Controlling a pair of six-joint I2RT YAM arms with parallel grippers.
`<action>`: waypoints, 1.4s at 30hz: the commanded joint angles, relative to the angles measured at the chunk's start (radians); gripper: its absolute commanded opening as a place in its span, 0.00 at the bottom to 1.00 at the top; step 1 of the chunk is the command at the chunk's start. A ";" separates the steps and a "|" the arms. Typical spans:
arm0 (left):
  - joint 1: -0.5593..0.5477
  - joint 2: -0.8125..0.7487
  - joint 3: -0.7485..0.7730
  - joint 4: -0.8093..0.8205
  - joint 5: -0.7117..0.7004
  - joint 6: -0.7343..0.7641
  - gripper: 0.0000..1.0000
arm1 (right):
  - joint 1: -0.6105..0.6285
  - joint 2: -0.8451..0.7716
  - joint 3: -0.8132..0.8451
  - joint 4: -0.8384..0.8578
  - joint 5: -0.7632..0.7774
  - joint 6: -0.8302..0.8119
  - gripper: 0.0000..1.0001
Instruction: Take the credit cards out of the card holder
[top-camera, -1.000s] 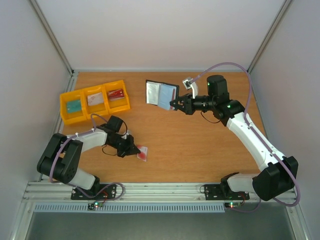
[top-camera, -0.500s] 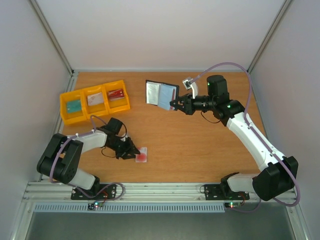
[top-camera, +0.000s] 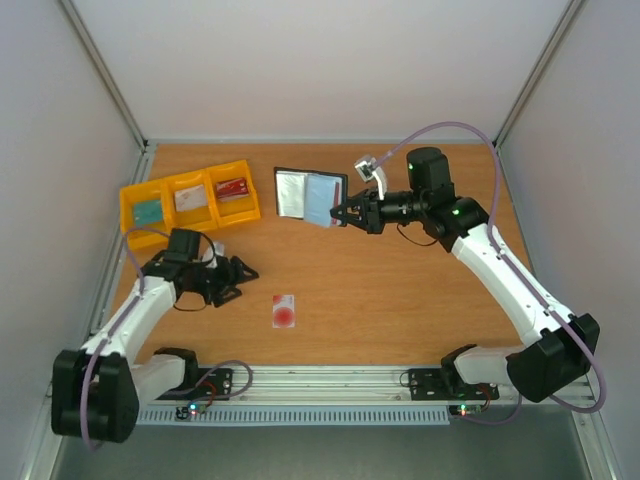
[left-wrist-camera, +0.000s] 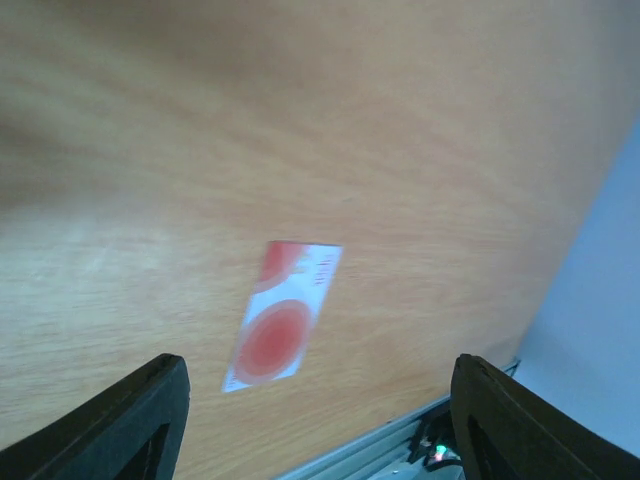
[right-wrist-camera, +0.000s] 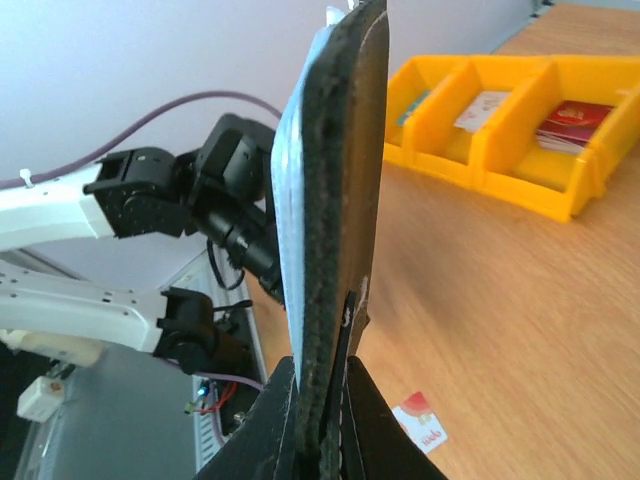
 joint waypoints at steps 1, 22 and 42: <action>0.036 -0.088 0.180 -0.100 0.129 0.219 0.72 | 0.039 -0.013 0.079 -0.032 -0.065 -0.023 0.01; -0.170 -0.373 0.225 0.533 0.439 0.429 0.99 | 0.258 0.022 0.223 -0.282 -0.046 -0.255 0.01; -0.191 -0.385 0.225 0.401 0.072 0.413 0.42 | 0.267 0.057 0.257 -0.340 0.051 -0.268 0.01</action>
